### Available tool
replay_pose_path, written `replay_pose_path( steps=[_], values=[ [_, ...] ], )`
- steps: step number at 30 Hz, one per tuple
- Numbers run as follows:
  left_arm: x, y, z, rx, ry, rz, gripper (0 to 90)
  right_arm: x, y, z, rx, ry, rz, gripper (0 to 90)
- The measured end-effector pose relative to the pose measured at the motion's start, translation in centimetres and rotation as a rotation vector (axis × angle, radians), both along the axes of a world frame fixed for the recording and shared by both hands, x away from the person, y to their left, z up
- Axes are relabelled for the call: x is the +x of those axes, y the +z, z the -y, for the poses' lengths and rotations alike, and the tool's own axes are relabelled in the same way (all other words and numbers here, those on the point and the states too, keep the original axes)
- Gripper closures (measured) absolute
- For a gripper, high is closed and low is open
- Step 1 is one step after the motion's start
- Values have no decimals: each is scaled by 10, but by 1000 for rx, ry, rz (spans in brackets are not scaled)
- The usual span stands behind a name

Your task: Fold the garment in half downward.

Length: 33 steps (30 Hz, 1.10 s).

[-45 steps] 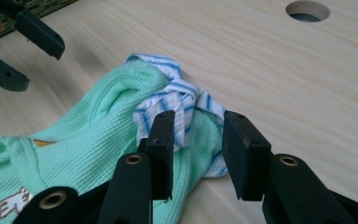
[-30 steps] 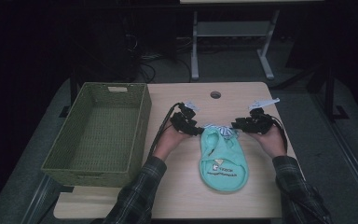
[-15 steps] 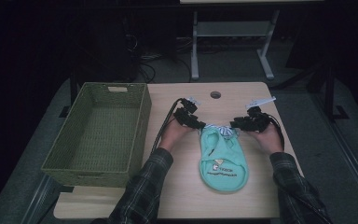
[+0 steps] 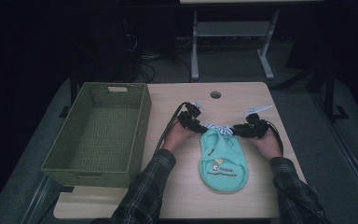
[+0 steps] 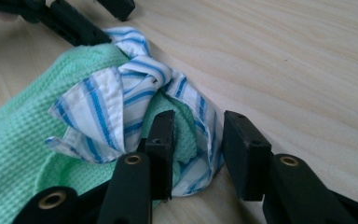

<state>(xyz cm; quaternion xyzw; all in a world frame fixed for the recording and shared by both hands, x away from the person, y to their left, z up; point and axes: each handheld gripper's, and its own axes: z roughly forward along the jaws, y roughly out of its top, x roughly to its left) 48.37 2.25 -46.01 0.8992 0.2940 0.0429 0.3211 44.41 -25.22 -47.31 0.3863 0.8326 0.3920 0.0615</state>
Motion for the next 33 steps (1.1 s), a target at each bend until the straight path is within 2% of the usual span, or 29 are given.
replay_pose_path(
  steps=[1, 4, 6, 9, 13, 15, 18, 23, 29, 33],
  values=[
    [-1, 0, 1, 2, 2, 6, 441, 0, 0, 0, -6, 2, 12, 648],
    [-3, 1, 5, 50, -22, 41, 458, -3, 0, -2, -40, 14, 30, 681],
    [-5, 1, 9, 66, -29, 50, 501, -5, 0, -4, -55, 15, 39, 722],
    [-6, 2, 12, 67, -47, 52, 634, -5, 0, -5, -47, 23, 25, 791],
    [-7, 3, 15, 63, -66, 25, 789, -4, 0, -4, -38, 29, 1, 845],
    [-7, 4, 16, 72, -68, 21, 838, -3, 0, -4, -45, 36, 11, 855],
    [-8, 6, 15, 109, -46, 53, 859, -4, 3, -6, -60, 28, 8, 870],
    [-11, 11, 11, 86, -31, 82, 863, -5, 6, -6, -57, 19, 27, 878],
    [-19, 35, 3, 25, -22, 141, 863, -7, 20, -3, -29, 12, 59, 878],
    [-28, 50, -1, -25, -18, 182, 863, -8, 34, -1, -6, 15, 98, 875]
  ],
)
